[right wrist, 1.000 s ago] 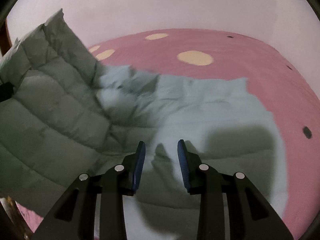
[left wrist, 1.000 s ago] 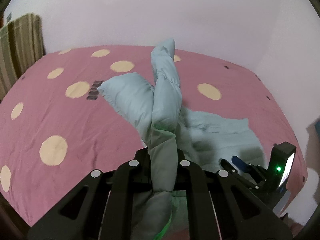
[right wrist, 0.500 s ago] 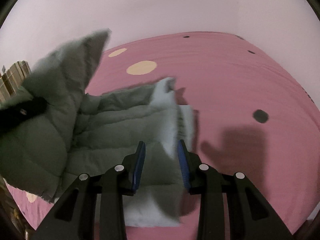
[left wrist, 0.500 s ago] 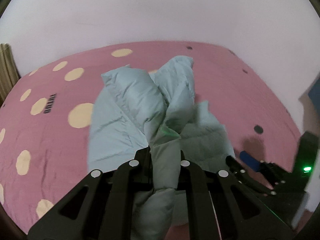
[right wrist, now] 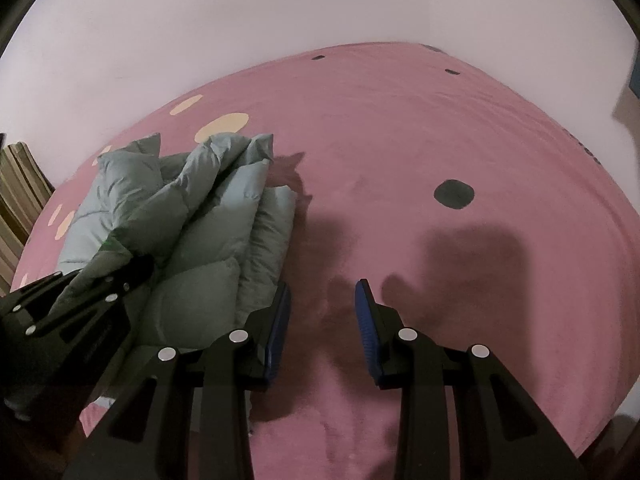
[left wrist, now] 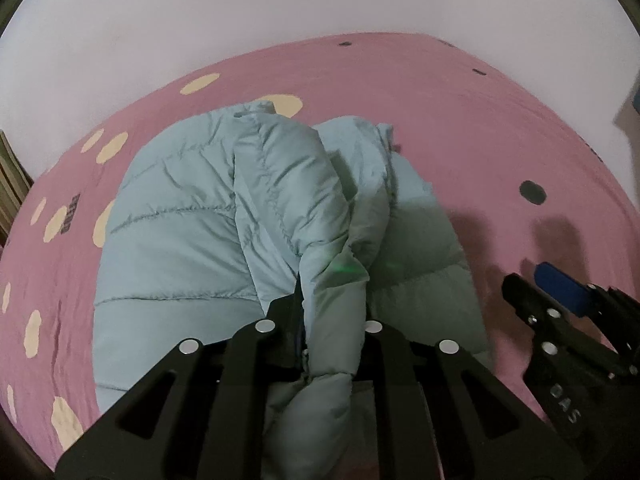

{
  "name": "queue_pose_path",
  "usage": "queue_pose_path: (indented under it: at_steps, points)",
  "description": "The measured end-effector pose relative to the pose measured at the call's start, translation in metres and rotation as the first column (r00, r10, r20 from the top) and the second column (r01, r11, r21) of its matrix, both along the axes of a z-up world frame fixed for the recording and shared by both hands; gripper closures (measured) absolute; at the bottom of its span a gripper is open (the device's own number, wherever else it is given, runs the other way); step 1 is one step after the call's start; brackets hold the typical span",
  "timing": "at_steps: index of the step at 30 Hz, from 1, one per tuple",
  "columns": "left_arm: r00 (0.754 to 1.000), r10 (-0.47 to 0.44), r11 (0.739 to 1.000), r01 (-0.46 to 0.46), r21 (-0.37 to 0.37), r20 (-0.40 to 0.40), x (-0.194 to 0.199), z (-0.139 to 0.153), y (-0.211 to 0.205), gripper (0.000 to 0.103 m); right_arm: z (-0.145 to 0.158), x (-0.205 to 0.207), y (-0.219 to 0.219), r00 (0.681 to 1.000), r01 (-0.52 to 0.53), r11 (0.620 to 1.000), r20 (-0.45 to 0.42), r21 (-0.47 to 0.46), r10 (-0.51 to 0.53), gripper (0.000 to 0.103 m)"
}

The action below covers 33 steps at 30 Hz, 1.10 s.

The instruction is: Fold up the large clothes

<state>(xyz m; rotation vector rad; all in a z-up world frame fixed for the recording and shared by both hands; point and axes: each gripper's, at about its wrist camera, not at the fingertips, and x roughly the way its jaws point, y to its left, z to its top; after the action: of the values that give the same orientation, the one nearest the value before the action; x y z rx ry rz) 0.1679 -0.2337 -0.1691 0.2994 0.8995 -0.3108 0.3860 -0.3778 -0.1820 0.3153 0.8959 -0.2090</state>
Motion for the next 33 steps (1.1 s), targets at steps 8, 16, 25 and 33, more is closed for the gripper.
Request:
queue_pose_path:
  at_steps: [8, 16, 25, 33]
  points:
    - [0.995, -0.029, 0.995, 0.038, -0.093, 0.098, -0.034, 0.060, 0.027, 0.039, 0.016, -0.004, 0.008, 1.000, 0.005, 1.000, 0.016, -0.014, -0.005, 0.069]
    - [0.965, 0.118, 0.989, -0.094, -0.112, 0.236, -0.031, 0.096, 0.116, 0.027, 0.042, 0.008, 0.031, 0.998, -0.039, 0.999, 0.048, -0.005, 0.039, 0.069]
    - [0.930, 0.350, 0.932, -0.335, -0.140, 0.110, 0.019, 0.049, 0.221, 0.027, 0.063, 0.042, 0.080, 0.990, -0.113, 0.993, 0.085, 0.021, 0.111, 0.036]
    - [0.948, 0.317, 0.928, -0.307, -0.213, 0.013, 0.025, 0.016, 0.227, 0.027, 0.033, 0.062, 0.108, 0.988, -0.150, 0.988, -0.026, 0.033, 0.151, 0.061]
